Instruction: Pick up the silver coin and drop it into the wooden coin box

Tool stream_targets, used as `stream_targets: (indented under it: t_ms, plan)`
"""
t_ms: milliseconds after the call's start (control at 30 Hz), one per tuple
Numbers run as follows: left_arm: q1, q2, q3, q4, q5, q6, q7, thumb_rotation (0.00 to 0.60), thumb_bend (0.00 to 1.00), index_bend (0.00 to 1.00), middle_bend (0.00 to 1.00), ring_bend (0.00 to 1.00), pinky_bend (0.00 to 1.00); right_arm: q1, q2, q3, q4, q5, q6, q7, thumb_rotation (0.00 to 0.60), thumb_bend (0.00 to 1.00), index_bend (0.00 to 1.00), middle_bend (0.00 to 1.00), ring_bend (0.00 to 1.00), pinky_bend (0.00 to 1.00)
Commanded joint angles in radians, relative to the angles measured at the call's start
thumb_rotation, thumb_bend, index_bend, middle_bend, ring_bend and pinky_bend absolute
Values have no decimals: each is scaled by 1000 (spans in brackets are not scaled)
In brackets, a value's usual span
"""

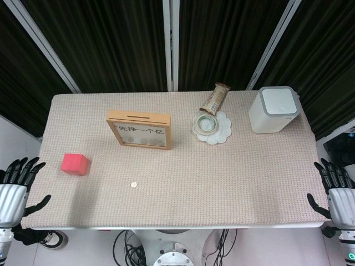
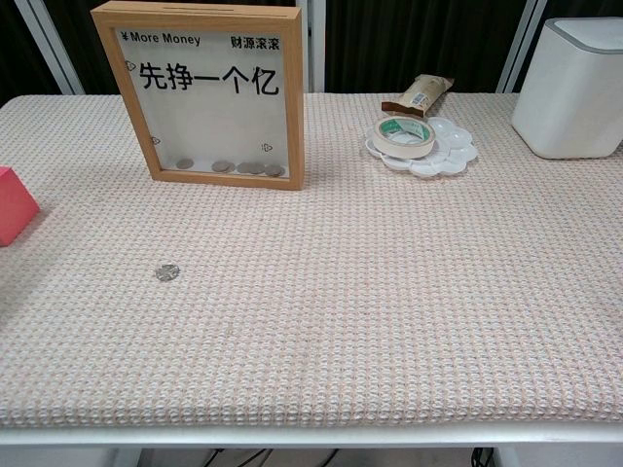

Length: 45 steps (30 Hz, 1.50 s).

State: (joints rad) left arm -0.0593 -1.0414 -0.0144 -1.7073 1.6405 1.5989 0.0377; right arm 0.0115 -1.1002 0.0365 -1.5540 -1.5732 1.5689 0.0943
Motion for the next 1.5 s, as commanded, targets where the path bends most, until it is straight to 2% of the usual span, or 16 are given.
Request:
stream_targets:
  t_ms: [33, 500, 667, 1067, 1267, 1500]
  plan:
    - [2, 1, 2, -1, 4, 4, 0, 600, 185, 151, 68, 0, 62, -2, 1, 0, 2, 0, 2, 5, 600, 278, 0, 0, 0, 0]
    - [10, 1, 33, -25, 71, 12, 32, 600, 185, 151, 68, 0, 62, -14, 7, -11, 15, -8, 13, 27, 600, 276, 0, 0, 0, 0]
    - [-1, -9, 48, -35, 101, -14, 50, 600, 185, 151, 68, 0, 63, -19, 16, -4, 10, -4, 26, 38, 600, 277, 0, 0, 0, 0]
    - [-107, -122, 46, -39, 110, -204, 126, 600, 185, 151, 68, 0, 63, -22, 21, -2, 22, 9, 17, 49, 600, 278, 0, 0, 0, 0]
    - [-172, -209, 48, 12, 78, -324, 109, 600, 185, 151, 68, 0, 85, -26, 26, 1, 18, 14, 22, 50, 600, 278, 0, 0, 0, 0]
    - [-228, -311, 28, 85, 35, -403, 136, 600, 185, 151, 68, 0, 85, -24, 28, 4, 14, 19, 16, 43, 600, 277, 0, 0, 0, 0]
